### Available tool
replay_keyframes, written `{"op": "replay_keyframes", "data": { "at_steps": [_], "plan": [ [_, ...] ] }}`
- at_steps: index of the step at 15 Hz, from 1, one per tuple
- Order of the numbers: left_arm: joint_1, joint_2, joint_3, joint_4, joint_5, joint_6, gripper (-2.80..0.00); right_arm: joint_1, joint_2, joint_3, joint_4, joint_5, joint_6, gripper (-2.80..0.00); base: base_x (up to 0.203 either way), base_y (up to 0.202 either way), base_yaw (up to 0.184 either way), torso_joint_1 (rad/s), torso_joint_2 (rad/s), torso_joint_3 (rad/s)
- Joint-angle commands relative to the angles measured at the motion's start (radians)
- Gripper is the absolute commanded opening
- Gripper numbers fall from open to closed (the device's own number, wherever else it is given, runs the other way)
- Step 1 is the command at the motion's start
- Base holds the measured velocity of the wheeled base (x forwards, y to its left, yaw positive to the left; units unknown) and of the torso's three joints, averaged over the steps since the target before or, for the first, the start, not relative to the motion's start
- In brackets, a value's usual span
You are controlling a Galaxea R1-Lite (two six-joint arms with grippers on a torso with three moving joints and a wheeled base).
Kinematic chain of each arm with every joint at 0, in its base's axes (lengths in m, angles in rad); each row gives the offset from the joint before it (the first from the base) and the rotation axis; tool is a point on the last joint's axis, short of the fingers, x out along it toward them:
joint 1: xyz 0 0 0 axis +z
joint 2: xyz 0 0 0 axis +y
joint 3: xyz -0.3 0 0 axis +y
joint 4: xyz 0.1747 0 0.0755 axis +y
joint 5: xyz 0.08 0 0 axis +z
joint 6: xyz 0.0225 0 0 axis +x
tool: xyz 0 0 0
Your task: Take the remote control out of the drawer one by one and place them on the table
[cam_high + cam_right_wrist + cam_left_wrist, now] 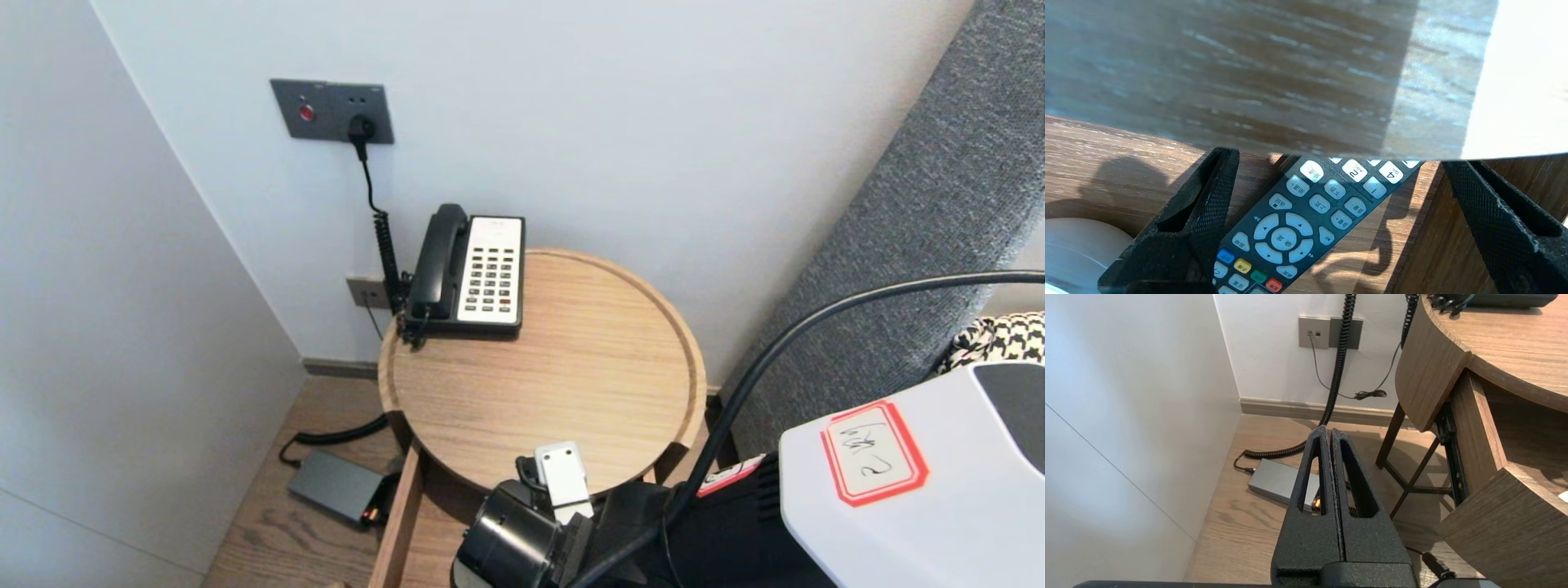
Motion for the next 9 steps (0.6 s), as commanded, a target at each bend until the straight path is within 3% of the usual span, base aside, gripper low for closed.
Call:
{"op": "replay_keyframes", "data": {
  "at_steps": [1,9],
  "plan": [
    [0.0,0.0,0.009,-0.001,0.0,0.0,-2.8,0.0,-0.011,0.0,0.003,0.002,0.019,0.0,0.0,0.0,0.0,0.0,0.0,0.0],
    [0.0,0.0,0.009,-0.001,0.0,0.0,-2.8,-0.022,-0.009,0.004,0.001,0.012,0.023,0.0,0.0,0.0,0.0,0.0,0.0,0.0]
  ]
}}
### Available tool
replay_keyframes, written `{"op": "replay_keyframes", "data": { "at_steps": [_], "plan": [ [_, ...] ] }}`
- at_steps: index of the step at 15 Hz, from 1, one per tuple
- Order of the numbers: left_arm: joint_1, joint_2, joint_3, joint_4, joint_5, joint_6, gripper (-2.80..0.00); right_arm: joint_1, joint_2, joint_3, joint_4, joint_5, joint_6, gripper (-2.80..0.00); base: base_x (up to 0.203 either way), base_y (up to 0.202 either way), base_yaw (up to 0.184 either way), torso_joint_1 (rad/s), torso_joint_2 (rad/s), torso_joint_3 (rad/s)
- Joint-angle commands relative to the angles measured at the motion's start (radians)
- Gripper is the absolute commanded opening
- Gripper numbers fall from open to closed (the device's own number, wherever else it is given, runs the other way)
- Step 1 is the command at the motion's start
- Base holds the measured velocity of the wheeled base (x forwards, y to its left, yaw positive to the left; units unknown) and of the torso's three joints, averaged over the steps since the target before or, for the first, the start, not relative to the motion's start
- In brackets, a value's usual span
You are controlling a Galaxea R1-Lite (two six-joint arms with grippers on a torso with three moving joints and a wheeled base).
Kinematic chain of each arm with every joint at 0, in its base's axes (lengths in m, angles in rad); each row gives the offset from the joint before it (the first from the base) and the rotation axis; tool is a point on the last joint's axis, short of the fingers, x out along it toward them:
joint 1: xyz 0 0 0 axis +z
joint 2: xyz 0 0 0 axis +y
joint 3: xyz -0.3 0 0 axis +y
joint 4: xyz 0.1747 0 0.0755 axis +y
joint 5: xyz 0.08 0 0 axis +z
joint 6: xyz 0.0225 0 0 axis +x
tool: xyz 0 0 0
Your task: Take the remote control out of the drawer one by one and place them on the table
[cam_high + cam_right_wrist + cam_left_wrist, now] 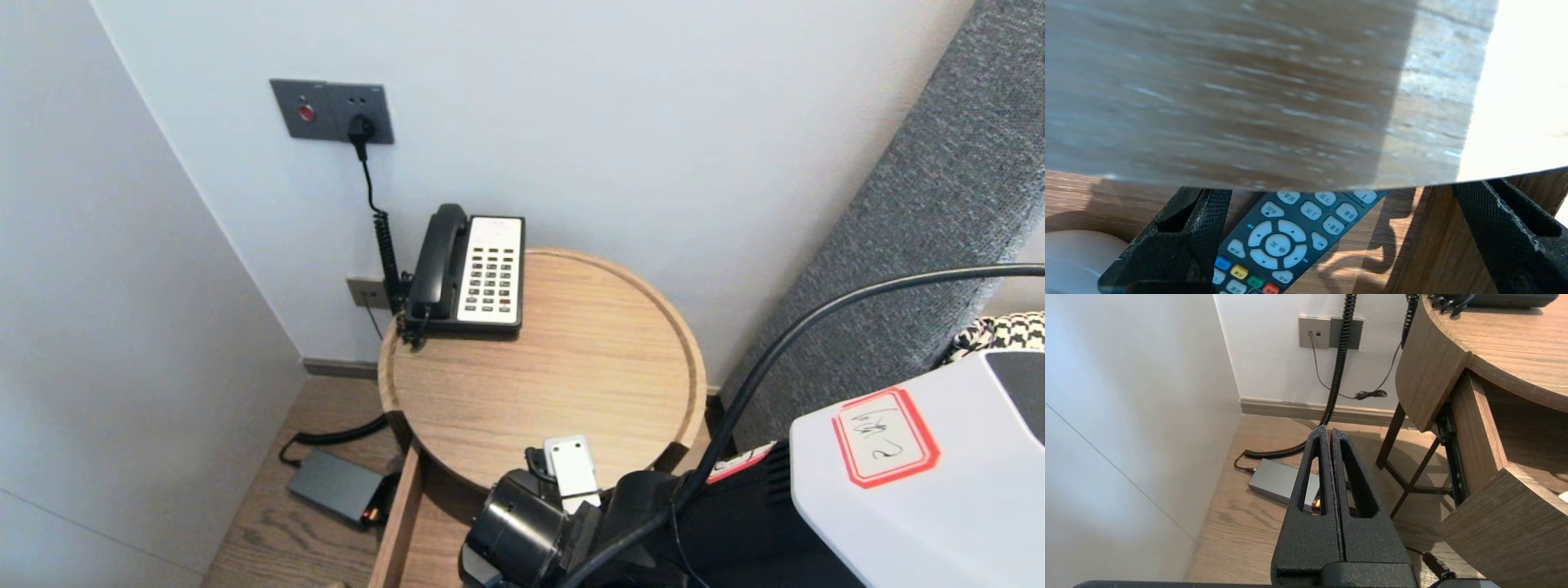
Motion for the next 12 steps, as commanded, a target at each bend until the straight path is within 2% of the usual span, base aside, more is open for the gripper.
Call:
{"op": "replay_keyframes", "data": {
  "at_steps": [1,4,12],
  "plan": [
    [0.0,0.0,0.009,-0.001,0.0,0.0,-2.8,-0.002,0.009,-0.007,0.001,-0.003,0.004,0.0,0.0,0.0,0.0,0.0,0.0,0.0],
    [0.0,0.0,0.009,-0.001,0.001,0.0,-2.8,-0.003,0.029,-0.044,0.002,-0.009,0.003,0.0,0.0,0.0,0.0,0.0,0.0,0.0],
    [0.0,0.0,0.009,-0.001,0.001,0.0,-2.8,-0.012,0.025,-0.03,-0.018,-0.014,-0.001,0.0,0.0,0.0,0.0,0.0,0.0,0.0]
  ]
}}
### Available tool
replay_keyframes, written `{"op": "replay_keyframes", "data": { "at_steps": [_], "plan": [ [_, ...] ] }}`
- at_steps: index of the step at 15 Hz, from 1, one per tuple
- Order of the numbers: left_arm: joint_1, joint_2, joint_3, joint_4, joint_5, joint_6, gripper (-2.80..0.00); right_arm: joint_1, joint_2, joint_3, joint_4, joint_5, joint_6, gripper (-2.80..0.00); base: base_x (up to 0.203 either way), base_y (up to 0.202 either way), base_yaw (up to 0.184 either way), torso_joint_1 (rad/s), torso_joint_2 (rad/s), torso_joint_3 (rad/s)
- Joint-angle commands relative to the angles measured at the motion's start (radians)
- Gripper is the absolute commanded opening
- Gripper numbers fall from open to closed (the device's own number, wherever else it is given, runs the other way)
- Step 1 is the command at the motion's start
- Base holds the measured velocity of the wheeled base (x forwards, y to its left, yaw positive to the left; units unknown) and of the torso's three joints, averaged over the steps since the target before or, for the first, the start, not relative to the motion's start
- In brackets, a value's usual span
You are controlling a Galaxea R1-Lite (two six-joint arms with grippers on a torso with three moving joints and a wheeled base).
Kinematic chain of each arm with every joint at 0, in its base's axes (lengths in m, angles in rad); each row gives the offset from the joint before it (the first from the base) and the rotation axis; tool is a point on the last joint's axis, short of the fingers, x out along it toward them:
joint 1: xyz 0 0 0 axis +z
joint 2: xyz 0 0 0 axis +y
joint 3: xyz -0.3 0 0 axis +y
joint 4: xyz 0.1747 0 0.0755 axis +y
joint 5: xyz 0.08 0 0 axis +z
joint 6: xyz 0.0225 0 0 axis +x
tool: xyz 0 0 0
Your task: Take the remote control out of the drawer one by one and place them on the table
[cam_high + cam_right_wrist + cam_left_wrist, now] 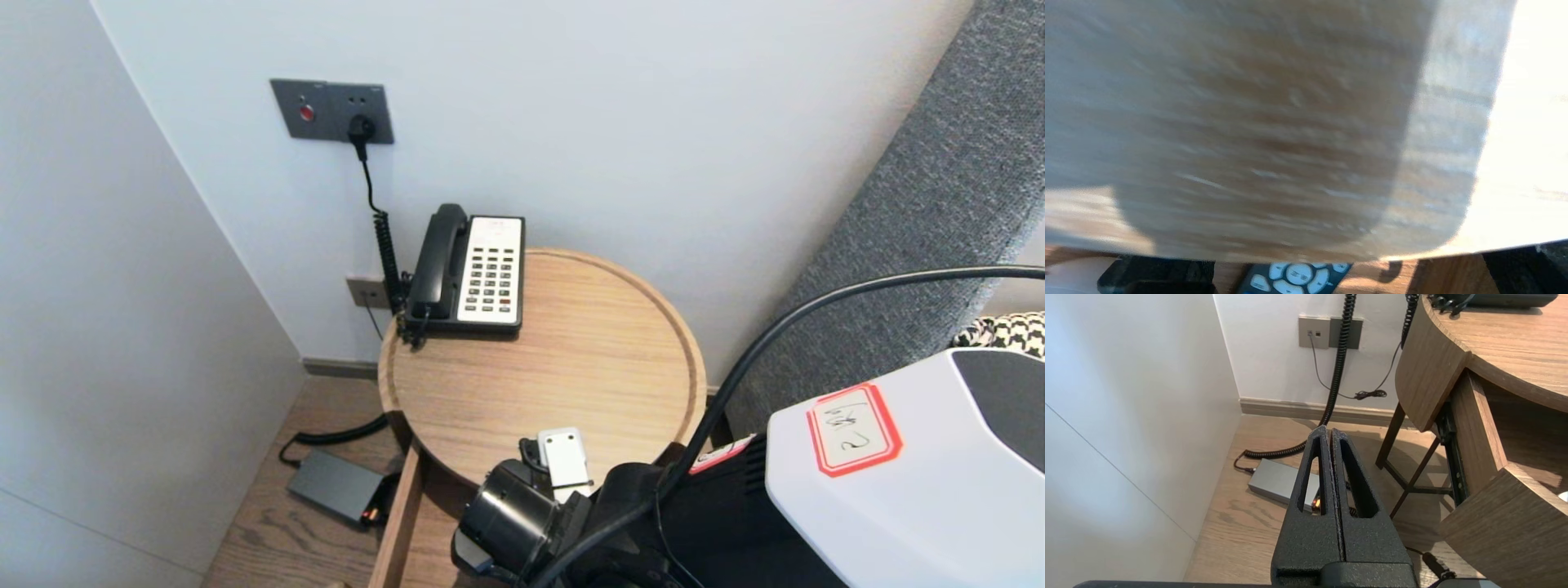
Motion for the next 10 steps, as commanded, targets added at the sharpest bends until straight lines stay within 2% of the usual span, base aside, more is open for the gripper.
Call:
{"op": "replay_keyframes", "data": {
  "at_steps": [1,10],
  "plan": [
    [0.0,0.0,0.009,-0.001,0.001,0.0,-2.8,-0.001,0.0,0.009,0.002,-0.003,0.003,0.0,0.0,0.0,0.0,0.0,0.0,0.0],
    [0.0,0.0,0.009,-0.001,0.001,0.0,-2.8,-0.015,0.011,-0.028,-0.001,-0.005,-0.001,0.0,0.0,0.0,0.0,0.0,0.0,0.0]
  ]
}}
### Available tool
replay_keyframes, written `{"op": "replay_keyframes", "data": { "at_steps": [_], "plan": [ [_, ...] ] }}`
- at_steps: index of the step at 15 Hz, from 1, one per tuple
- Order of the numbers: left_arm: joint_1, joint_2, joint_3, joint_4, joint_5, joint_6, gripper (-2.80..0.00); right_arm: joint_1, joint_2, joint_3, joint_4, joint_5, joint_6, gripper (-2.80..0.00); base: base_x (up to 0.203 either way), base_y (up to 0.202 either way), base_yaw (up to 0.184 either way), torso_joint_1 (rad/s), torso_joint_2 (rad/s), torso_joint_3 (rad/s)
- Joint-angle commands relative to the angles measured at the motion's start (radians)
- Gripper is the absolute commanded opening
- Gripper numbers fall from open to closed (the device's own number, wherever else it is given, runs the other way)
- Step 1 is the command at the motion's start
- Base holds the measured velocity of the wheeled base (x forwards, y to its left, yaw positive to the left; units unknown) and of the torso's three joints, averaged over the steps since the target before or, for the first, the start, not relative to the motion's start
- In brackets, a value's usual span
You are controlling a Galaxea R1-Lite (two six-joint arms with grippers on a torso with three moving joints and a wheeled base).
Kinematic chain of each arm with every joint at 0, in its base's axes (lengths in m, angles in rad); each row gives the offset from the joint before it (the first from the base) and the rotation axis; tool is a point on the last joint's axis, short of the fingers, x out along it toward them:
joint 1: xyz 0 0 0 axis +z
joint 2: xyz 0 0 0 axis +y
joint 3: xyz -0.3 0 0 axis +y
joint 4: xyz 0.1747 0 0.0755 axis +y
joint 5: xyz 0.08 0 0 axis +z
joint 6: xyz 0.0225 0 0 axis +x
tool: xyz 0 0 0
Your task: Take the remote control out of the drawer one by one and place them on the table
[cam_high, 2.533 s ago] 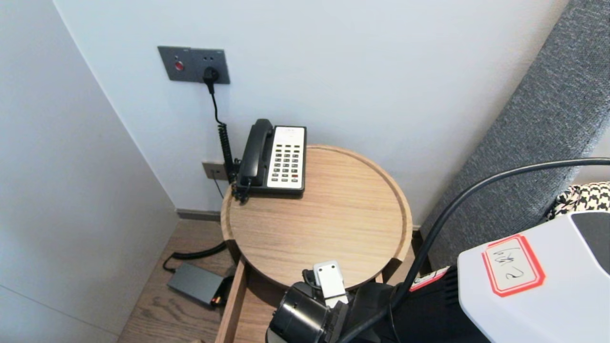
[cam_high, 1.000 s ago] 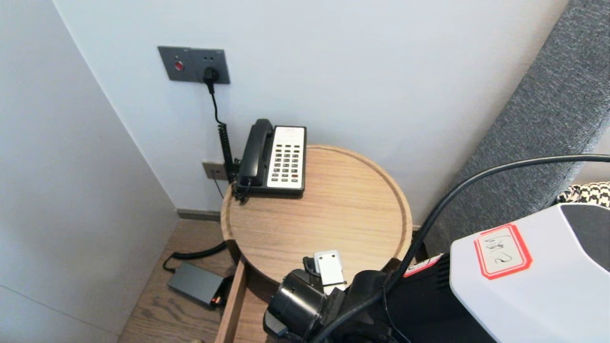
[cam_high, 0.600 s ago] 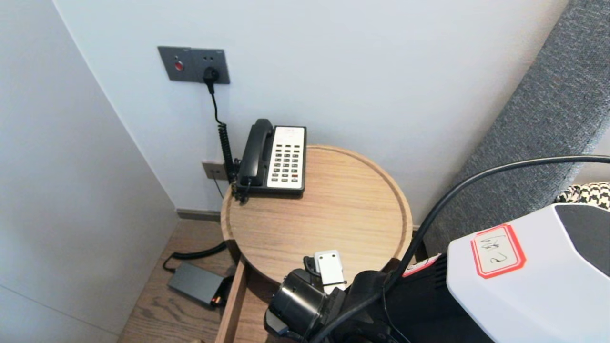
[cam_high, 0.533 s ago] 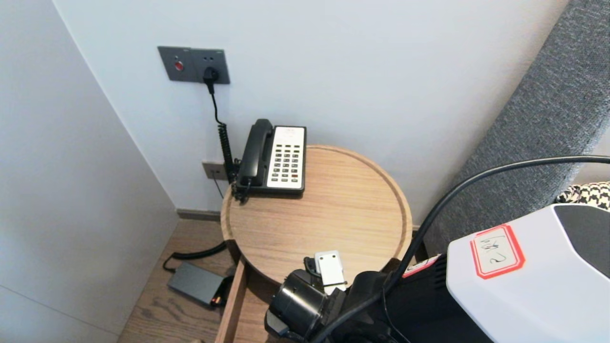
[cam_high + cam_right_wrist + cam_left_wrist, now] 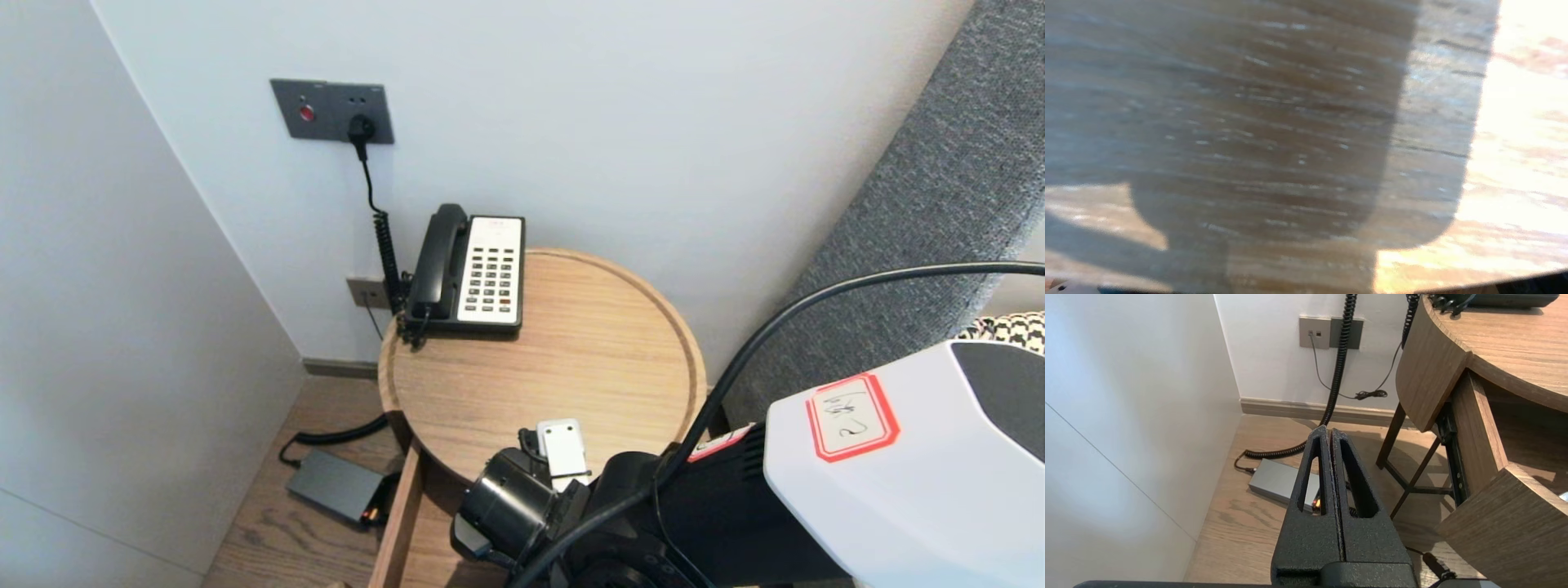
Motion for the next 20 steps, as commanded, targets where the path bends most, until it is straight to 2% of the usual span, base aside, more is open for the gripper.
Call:
{"op": "replay_keyframes", "data": {
  "at_steps": [1,6,10,20],
  "plan": [
    [0.0,0.0,0.009,-0.001,0.001,0.0,-2.8,0.0,0.003,0.003,0.002,-0.003,0.004,0.0,0.0,0.0,0.0,0.0,0.0,0.0],
    [0.0,0.0,0.009,-0.001,0.001,0.0,-2.8,0.001,-0.015,0.059,0.003,-0.004,0.008,0.0,0.0,0.0,0.0,0.0,0.0,0.0],
    [0.0,0.0,0.009,-0.001,0.001,0.0,-2.8,0.001,-0.001,0.06,0.005,-0.031,0.014,0.0,0.0,0.0,0.0,0.0,0.0,0.0],
    [0.0,0.0,0.009,-0.001,0.0,0.0,-2.8,-0.002,0.028,0.049,0.003,-0.031,0.014,0.0,0.0,0.0,0.0,0.0,0.0,0.0]
  ]
}}
